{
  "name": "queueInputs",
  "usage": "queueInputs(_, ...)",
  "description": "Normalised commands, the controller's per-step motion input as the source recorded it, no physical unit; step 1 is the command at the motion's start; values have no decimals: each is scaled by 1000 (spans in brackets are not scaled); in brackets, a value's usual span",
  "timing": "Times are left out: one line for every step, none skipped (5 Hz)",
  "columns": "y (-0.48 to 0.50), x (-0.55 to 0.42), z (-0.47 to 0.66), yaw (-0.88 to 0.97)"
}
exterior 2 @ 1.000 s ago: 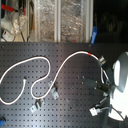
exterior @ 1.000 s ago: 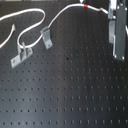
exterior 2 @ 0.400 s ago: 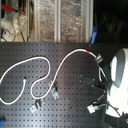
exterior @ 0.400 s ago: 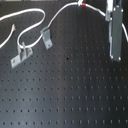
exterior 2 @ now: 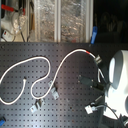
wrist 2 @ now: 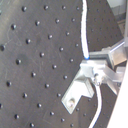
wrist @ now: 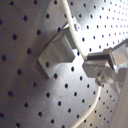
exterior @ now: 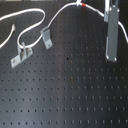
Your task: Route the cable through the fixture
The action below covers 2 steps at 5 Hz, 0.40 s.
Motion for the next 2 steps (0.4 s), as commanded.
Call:
queueInputs(-31,-136,328,-74)
queueInputs(4,-18,0,0)
